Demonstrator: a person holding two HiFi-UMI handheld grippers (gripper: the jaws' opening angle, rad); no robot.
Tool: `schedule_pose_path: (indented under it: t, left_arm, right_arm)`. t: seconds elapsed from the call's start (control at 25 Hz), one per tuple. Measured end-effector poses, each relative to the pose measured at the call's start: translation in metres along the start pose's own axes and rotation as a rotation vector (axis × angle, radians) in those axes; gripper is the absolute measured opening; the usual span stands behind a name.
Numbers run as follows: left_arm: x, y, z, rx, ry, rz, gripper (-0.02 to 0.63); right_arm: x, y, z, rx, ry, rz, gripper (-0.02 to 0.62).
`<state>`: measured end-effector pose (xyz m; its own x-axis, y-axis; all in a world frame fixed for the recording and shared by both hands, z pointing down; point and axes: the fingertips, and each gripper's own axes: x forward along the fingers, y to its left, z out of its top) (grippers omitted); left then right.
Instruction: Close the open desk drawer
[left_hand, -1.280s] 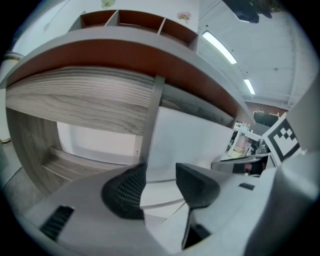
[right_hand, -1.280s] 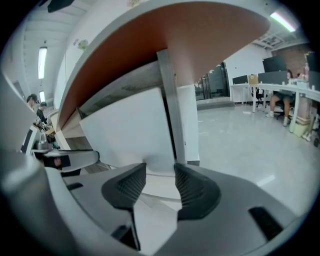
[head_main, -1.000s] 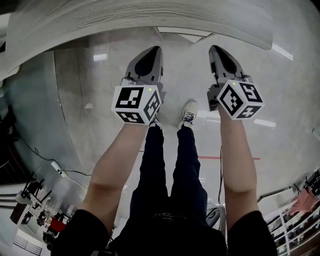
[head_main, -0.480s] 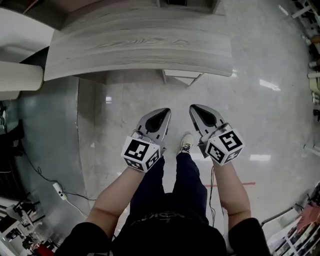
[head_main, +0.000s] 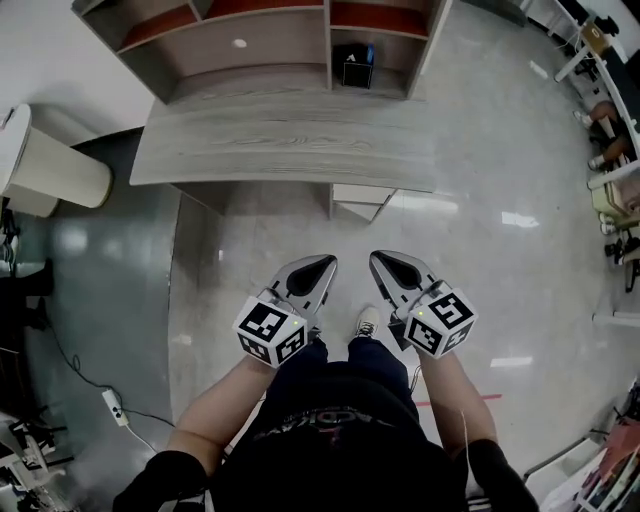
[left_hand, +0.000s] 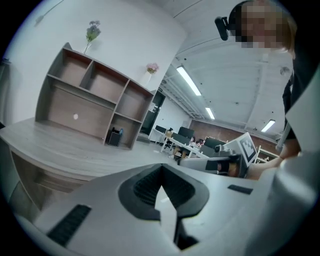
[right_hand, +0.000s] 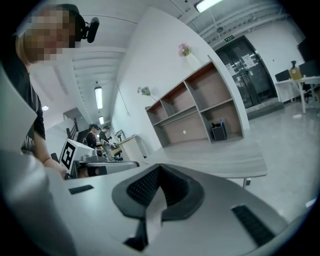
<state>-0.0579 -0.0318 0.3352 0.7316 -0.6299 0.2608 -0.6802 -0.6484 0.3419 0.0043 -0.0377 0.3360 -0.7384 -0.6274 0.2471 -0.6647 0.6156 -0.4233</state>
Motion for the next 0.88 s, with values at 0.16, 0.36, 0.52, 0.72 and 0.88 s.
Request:
schedule_pose_path:
  t: [0.16, 0.36, 0.52, 0.72, 0.88]
  left_arm:
    - [-0.016, -0.016, 0.006, 0.016, 0.018, -0.057, 0.011]
    - [-0.031, -0.027, 0.016, -0.011, 0.04, -0.134, 0.011]
    - [-0.042, -0.031, 0.027, -0.011, 0.034, -0.164, 0.011]
    - [-0.043, -0.039, 0.029, 0.015, 0.034, -0.187, 0.011]
    - [-0.038, -0.052, 0.018, 0.058, 0.077, -0.218, 0.011]
  right_arm:
    - [-0.002, 0.035, 0.007, 0.0, -0.001, 0.047, 0.017]
    - [-0.01, 0.069, 0.017, -0.056, 0.003, 0.103, 0.017]
    - [-0.018, 0.083, 0.026, -0.077, -0.013, 0.121, 0.017]
    - [-0.026, 0.082, 0.025, -0.077, -0.02, 0.105, 0.017]
    - [-0.029, 0.08, 0.014, -0.024, -0.014, 0.11, 0.017]
